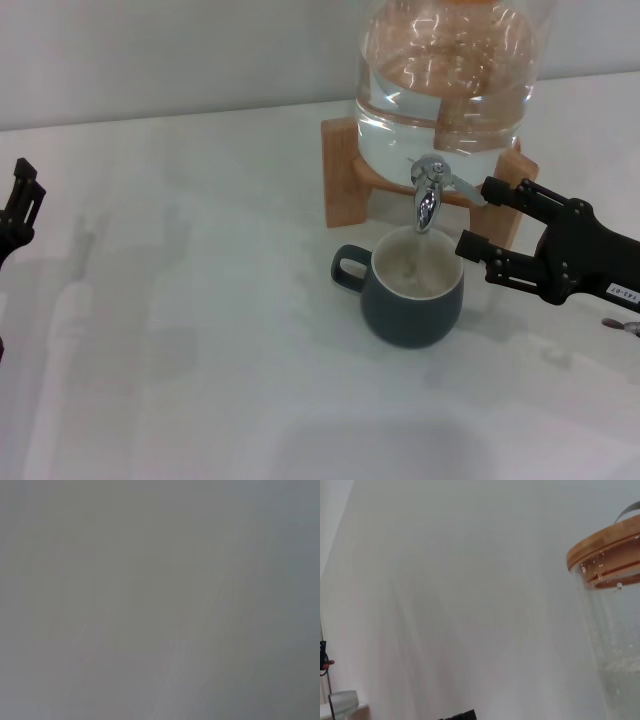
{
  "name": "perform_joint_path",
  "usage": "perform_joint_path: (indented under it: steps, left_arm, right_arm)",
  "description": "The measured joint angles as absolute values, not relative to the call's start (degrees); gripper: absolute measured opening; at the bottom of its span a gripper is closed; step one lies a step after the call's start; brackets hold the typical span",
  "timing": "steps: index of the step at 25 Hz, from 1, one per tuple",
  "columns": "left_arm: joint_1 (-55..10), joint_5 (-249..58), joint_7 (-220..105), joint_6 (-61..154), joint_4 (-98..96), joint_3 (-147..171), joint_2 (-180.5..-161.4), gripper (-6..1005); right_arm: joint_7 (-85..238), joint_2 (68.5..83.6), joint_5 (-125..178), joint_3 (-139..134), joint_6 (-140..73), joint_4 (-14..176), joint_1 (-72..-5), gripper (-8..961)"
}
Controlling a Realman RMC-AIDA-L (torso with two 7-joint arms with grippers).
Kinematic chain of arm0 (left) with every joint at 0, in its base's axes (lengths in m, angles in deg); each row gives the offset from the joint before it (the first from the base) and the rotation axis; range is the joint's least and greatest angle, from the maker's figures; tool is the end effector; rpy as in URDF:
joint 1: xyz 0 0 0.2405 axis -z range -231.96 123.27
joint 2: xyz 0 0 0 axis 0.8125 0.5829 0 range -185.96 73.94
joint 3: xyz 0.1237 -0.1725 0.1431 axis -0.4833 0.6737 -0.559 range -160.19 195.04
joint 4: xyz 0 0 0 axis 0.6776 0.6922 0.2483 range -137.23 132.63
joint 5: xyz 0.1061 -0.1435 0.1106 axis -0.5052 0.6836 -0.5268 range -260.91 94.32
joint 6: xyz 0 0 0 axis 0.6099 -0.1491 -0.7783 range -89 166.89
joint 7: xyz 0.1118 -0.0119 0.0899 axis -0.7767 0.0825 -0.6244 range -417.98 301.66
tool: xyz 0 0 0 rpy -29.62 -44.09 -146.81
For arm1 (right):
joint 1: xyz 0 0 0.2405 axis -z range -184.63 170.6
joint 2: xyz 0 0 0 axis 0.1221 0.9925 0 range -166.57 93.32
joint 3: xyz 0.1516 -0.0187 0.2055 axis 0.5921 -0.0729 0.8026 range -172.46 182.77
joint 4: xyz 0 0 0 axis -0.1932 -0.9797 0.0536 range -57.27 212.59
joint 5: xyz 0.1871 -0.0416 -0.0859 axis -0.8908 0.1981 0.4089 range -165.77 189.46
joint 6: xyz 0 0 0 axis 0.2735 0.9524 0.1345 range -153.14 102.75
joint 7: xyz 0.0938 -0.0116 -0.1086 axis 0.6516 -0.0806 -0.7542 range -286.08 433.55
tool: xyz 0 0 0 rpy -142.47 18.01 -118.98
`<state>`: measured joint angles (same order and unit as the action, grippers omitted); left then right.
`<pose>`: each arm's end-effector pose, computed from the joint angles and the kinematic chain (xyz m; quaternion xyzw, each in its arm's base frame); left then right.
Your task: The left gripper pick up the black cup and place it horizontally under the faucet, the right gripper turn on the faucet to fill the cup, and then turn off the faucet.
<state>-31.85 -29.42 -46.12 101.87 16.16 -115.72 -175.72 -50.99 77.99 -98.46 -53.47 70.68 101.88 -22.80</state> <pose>-0.3093 0.3301 -0.0328 -0.6570 -0.3115 -0.3637 0.5823 0.2941 0.2670 0.0233 -0.8503 0.1601 0.4365 0.2468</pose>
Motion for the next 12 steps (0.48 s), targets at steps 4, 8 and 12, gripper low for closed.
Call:
perform_joint_path:
  steps: [4, 8, 12]
  left_arm:
    - [-31.8, -29.4, -46.1, 101.7, 16.2, -115.7, -175.72, 796]
    - [-31.9, -29.4, -46.0, 101.1, 16.4, -115.7, -175.72, 796]
    - [-31.9, -29.5, -45.1, 101.1, 16.4, -115.7, -175.72, 796]
  right_arm:
    - [-51.0, 77.99, -98.4, -53.5, 70.9, 101.9, -22.8, 838]
    - [-51.0, 77.99, -98.4, -54.0, 71.0, 101.9, -22.8, 837]
    - [-51.0, 77.98, -98.2, -54.1, 71.0, 102.0, -22.8, 837]
